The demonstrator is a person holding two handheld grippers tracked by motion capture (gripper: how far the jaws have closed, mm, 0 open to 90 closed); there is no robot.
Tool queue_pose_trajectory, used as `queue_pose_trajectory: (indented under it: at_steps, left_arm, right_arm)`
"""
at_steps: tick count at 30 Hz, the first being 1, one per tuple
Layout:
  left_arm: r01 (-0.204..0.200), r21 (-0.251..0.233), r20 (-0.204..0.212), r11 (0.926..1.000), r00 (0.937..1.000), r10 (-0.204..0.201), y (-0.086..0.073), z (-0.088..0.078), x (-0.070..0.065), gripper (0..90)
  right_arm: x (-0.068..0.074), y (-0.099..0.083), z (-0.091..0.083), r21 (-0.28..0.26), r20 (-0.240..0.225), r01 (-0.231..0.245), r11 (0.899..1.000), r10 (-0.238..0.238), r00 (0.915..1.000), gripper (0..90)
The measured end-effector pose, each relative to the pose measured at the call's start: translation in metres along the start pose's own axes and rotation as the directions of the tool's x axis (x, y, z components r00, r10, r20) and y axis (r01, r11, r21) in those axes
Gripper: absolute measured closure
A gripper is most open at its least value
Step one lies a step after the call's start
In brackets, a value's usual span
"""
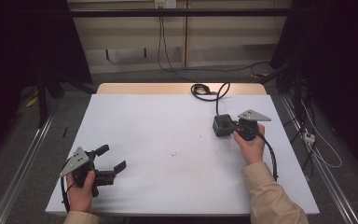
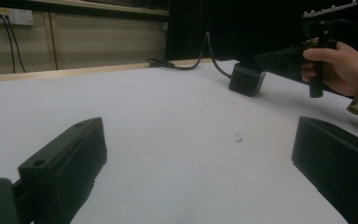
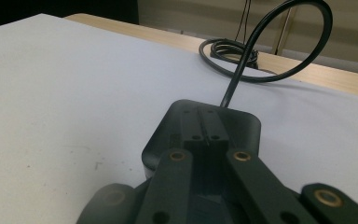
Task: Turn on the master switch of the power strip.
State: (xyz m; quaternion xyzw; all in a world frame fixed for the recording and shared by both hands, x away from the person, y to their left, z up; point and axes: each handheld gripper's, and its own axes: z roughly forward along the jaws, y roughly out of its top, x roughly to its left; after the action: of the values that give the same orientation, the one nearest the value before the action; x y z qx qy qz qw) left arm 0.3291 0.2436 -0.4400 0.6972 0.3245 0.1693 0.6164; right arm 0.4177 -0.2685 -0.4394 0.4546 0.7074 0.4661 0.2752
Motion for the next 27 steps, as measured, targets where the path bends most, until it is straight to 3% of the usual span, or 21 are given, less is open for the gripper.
queue_pose_trajectory:
  at_steps: [10, 27]
  left_arm:
    - [-0.005, 0.001, 0.000, 1.0000, 1.0000, 0.005, 0.0003, 0.0003, -0.0009, 2.8]
    - [-0.003, -0.003, -0.004, 1.0000, 1.0000, 0.003, 0.0004, -0.0012, -0.0010, 2.8]
  right_arm:
    - [-0.0008, -0.0012, 0.0000, -0.005, -0.004, -0.005, 1.000, 0.005, 1.0000, 90.0]
    - [0.0037, -0.0023, 0.0001, -0.005, 0.026, 0.027, 1.000, -0.027, 0.9993, 90.0]
